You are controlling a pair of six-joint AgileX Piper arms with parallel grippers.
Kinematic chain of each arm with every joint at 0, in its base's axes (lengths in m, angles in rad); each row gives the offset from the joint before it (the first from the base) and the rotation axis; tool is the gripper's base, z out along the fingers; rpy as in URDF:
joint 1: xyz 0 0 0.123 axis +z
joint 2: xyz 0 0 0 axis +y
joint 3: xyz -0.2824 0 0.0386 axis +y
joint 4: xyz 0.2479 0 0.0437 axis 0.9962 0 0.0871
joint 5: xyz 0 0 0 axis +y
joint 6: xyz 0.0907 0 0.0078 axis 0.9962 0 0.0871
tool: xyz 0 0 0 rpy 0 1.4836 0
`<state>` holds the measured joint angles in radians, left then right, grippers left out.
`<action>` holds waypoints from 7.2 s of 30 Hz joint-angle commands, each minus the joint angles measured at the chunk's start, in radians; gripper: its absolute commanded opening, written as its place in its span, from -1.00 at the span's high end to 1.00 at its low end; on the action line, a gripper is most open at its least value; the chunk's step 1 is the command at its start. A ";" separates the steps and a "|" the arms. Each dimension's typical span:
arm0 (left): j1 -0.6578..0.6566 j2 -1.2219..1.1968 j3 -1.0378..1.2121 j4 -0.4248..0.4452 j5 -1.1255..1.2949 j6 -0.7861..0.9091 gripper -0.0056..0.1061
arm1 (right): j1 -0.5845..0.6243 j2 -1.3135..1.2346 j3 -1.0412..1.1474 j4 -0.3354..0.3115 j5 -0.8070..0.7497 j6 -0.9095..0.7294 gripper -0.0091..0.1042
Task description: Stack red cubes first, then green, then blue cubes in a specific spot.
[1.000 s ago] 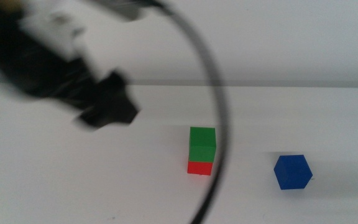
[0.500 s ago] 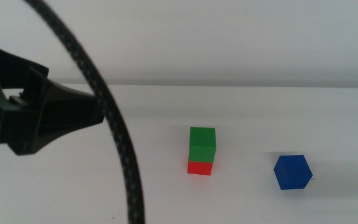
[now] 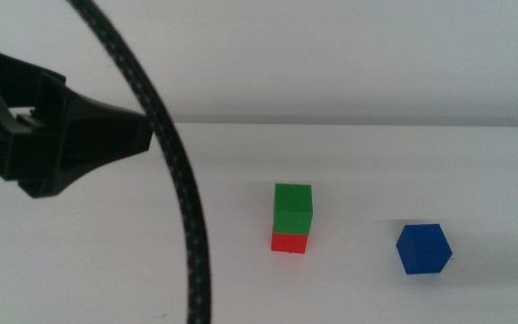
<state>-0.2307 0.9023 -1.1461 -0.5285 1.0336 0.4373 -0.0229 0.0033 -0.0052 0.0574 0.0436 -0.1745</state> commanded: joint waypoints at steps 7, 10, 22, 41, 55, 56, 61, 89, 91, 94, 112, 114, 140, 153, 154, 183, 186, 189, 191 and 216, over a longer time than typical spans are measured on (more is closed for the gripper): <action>0.001 -0.004 0.003 -0.001 -0.021 0.007 -0.73 | -0.006 -0.039 0.043 -0.005 -0.004 -0.002 -0.80; 0.001 -0.004 0.003 -0.001 -0.021 0.007 -0.73 | -0.006 -0.039 0.041 -0.025 -0.103 -0.031 -0.80; 0.001 -0.002 0.003 -0.001 -0.021 0.007 -0.73 | -0.008 0.547 -0.631 0.061 0.850 0.066 -0.80; 0.001 -0.002 0.003 -0.001 -0.021 0.007 -0.73 | 0.006 1.213 -0.925 0.176 1.024 0.168 -0.80; 0.001 -0.002 0.003 -0.001 -0.061 0.007 -0.73 | 0.268 1.533 -1.010 -0.094 0.901 0.518 -0.80; 0.001 -0.002 0.003 -0.001 -0.066 0.007 -0.73 | 0.274 1.550 -1.010 -0.094 0.899 0.518 -0.80; 0.001 -0.002 0.003 -0.001 -0.075 0.007 -0.73 | 0.281 1.621 -1.010 -0.115 0.867 0.518 -0.80; 0.001 -0.002 0.003 -0.001 -0.075 0.007 -0.73 | 0.302 1.773 -1.010 -0.141 0.689 0.489 -0.79; 0.001 -0.002 0.003 -0.001 -0.075 0.007 -0.73 | 0.302 1.786 -1.010 -0.141 0.675 0.489 -0.77; 0.001 -0.002 0.003 -0.001 -0.075 0.007 -0.73 | 0.302 1.804 -1.010 -0.143 0.660 0.489 -0.67; 0.001 -0.002 0.003 -0.001 -0.075 0.007 -0.73 | 0.527 1.744 -1.408 -0.275 1.099 0.889 0.69; 0.001 -0.002 0.003 -0.001 -0.075 0.007 -0.73 | 0.573 1.765 -1.484 -0.281 1.130 0.934 0.69; 0.001 -0.002 0.003 -0.001 -0.077 0.007 -0.73 | 0.784 1.956 -1.782 -0.292 1.274 1.073 0.69; 0.001 -0.002 0.003 -0.001 -0.077 0.007 -0.73 | 0.789 1.946 -1.773 -0.322 1.274 1.059 0.69; 0.001 -0.002 0.003 -0.001 -0.077 0.007 -0.73 | 0.789 1.946 -1.773 -0.322 1.274 1.052 0.69; 0.001 -0.002 0.003 -0.001 -0.080 0.007 -0.73 | 0.757 2.003 -1.773 -0.254 1.274 0.990 0.69; 0.001 -0.002 0.003 -0.001 -0.080 0.007 -0.73 | 0.750 2.003 -1.773 -0.236 1.274 0.990 0.69; 0.001 -0.002 0.003 -0.001 -0.080 0.007 -0.73 | 0.750 2.003 -1.773 -0.234 1.274 0.988 0.69; 0.001 -0.002 0.003 -0.001 -0.080 0.007 -0.73 | 0.750 2.003 -1.773 -0.234 1.274 0.988 0.69; 0.001 -0.002 0.003 -0.001 -0.080 0.007 -0.73 | 0.731 2.043 -1.773 -0.198 1.274 0.959 0.69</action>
<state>-0.2307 0.9023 -1.1461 -0.5226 0.9706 0.4452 0.7157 2.0360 -1.7792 -0.1447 1.2145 0.7939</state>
